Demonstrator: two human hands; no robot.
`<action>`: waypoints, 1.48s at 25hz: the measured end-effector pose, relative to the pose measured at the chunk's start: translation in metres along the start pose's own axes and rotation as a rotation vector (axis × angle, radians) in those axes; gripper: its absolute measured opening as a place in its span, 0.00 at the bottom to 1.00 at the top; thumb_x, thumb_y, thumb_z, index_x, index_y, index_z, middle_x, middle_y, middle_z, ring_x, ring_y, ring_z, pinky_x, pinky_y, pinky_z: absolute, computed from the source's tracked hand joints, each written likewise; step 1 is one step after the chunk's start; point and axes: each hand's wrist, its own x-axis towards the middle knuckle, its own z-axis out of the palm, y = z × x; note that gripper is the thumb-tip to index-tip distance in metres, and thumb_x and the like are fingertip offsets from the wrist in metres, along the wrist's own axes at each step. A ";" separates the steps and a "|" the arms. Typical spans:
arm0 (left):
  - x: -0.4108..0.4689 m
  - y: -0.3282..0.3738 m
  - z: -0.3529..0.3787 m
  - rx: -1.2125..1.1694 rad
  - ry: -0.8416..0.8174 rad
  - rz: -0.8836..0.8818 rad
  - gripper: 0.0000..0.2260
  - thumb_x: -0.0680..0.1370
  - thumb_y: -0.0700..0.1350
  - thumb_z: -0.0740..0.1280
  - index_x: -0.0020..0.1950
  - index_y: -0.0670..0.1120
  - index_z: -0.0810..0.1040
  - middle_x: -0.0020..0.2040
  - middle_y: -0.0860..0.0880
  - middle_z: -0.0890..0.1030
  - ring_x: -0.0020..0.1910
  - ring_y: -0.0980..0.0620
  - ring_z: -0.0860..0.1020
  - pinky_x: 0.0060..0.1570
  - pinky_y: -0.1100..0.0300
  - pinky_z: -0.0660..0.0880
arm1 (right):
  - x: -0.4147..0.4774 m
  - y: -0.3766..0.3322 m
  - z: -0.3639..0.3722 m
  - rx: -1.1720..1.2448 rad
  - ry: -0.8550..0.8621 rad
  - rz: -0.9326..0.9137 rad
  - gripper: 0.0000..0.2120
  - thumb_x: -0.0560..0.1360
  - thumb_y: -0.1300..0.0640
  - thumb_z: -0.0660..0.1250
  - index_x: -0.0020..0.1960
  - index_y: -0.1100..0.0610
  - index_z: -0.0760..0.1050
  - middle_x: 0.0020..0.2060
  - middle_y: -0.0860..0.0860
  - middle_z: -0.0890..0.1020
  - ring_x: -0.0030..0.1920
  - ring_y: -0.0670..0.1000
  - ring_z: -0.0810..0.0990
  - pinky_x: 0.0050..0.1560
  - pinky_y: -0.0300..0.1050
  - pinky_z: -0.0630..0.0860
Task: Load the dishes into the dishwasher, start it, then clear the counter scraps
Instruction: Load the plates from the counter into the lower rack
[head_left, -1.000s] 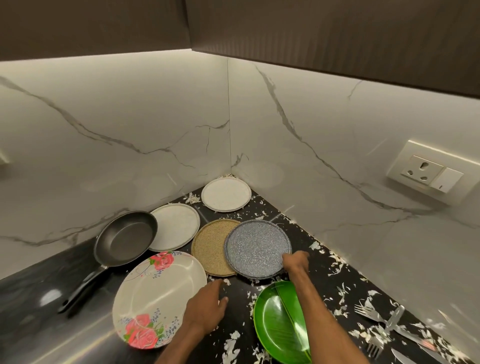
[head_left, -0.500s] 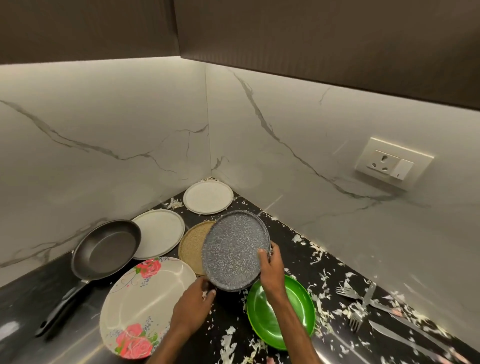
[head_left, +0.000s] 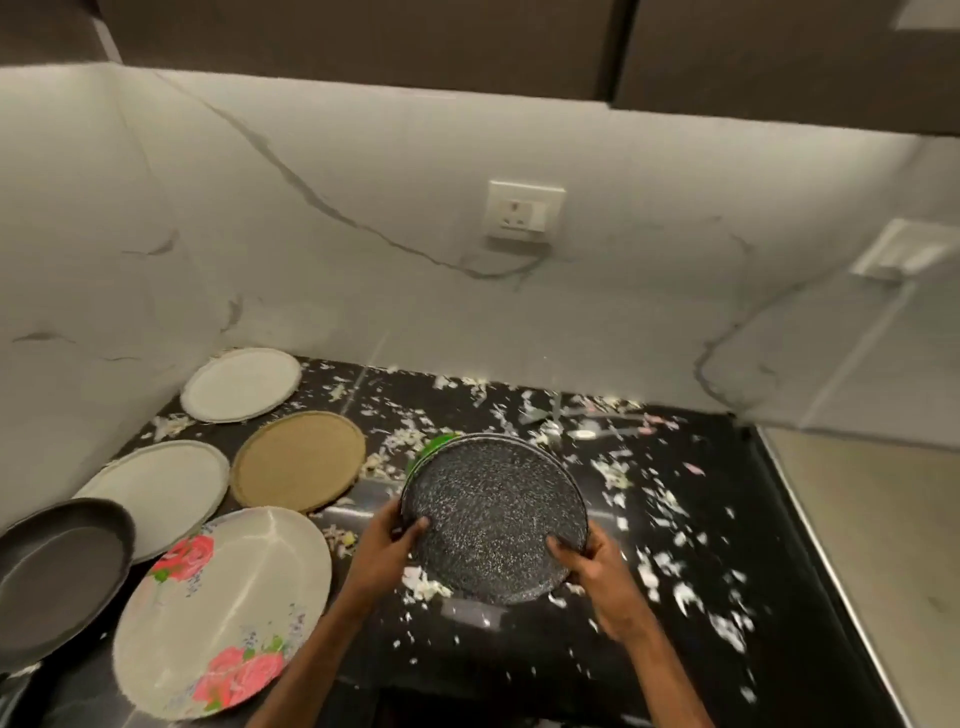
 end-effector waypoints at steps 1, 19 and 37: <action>-0.008 0.004 0.011 0.015 -0.082 0.034 0.10 0.78 0.33 0.67 0.58 0.42 0.79 0.49 0.48 0.85 0.50 0.50 0.82 0.49 0.55 0.80 | -0.029 0.004 -0.010 -0.002 0.074 -0.014 0.16 0.71 0.57 0.75 0.58 0.54 0.81 0.54 0.57 0.85 0.57 0.57 0.83 0.60 0.53 0.77; -0.282 -0.069 0.333 0.386 -0.835 0.115 0.06 0.79 0.38 0.68 0.44 0.47 0.79 0.39 0.49 0.82 0.39 0.53 0.77 0.43 0.57 0.74 | -0.476 0.160 -0.160 0.169 0.724 0.186 0.19 0.74 0.52 0.74 0.63 0.54 0.78 0.55 0.51 0.85 0.56 0.53 0.84 0.57 0.52 0.81; -0.397 -0.152 0.485 0.497 -0.841 -0.727 0.20 0.82 0.59 0.59 0.61 0.45 0.77 0.53 0.43 0.83 0.50 0.42 0.82 0.34 0.51 0.80 | -0.538 0.246 -0.280 -0.625 0.883 0.139 0.26 0.71 0.65 0.62 0.64 0.45 0.80 0.59 0.40 0.81 0.59 0.44 0.80 0.61 0.40 0.74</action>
